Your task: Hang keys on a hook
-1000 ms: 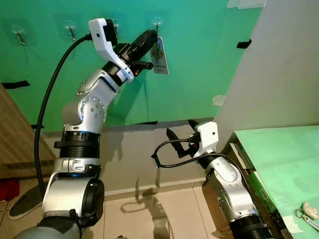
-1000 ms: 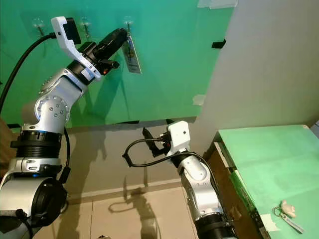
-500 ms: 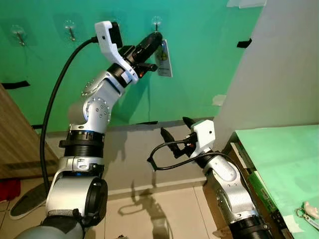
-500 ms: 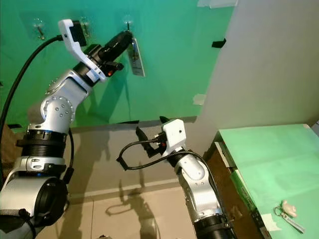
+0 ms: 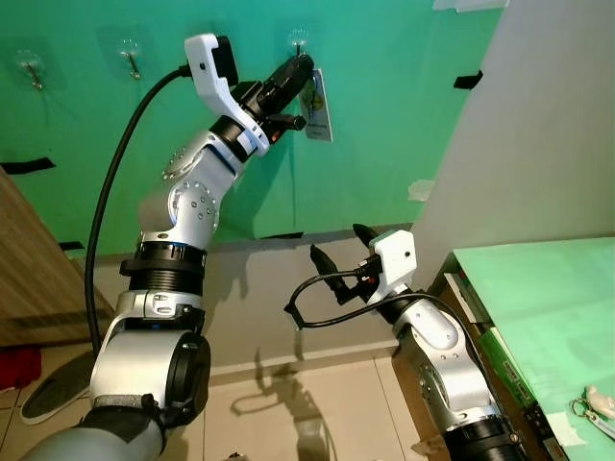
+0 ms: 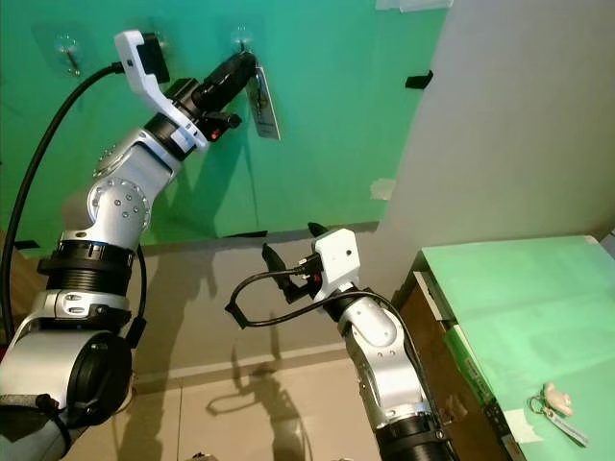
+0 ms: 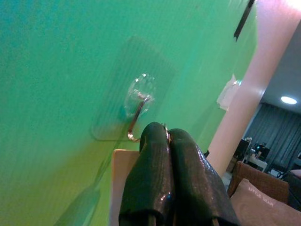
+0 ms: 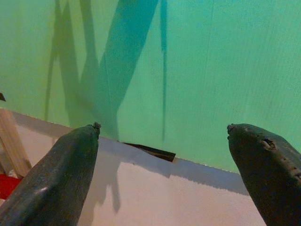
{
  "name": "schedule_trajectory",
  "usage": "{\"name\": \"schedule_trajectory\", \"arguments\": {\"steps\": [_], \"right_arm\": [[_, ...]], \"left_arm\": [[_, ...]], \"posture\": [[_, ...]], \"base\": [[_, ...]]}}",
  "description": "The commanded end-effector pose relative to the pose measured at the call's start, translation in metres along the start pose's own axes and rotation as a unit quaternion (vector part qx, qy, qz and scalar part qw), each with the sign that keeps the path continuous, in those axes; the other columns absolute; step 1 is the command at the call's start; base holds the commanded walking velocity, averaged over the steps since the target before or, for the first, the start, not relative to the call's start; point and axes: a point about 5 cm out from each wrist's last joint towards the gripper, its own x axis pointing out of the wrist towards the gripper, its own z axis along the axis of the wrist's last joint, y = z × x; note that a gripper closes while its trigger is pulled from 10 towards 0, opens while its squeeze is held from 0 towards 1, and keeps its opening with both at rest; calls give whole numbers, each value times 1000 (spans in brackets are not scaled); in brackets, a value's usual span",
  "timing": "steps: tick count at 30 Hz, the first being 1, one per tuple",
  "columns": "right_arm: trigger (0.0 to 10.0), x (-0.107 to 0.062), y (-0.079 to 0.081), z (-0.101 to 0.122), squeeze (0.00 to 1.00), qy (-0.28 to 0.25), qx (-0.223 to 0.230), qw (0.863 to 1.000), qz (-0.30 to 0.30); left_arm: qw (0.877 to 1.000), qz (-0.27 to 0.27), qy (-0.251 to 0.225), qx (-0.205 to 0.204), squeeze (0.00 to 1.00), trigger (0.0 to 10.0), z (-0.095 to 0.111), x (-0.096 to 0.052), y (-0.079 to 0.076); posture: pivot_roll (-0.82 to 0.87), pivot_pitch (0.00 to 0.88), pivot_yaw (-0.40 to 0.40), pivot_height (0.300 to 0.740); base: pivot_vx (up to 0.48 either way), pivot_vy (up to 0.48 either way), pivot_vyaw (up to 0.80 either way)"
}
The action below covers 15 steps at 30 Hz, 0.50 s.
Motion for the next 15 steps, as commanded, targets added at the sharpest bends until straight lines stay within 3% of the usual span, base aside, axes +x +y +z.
{"name": "schedule_trajectory", "arguments": {"steps": [1, 6, 15], "right_arm": [[10000, -3, 0, -1, 133, 5, 4, 1000, 2], [10000, -4, 0, -2, 129, 8, 4, 1000, 2], [10000, -4, 0, -4, 133, 13, 5, 1000, 1]], "left_arm": [[1000, 0, -9, 14, 0, 10000, 10, 5, -1], [1000, 10, 1, 2, 0, 10000, 4, 3, 3], [996, 27, -22, -86, 0, 10000, 7, 2, 11]], "posture": [[-51, 0, 20, 740], [-51, 0, 20, 740], [-50, 0, 18, 740]], "base": [[0, 0, 0], [0, 0, 0], [0, 0, 0]]}}
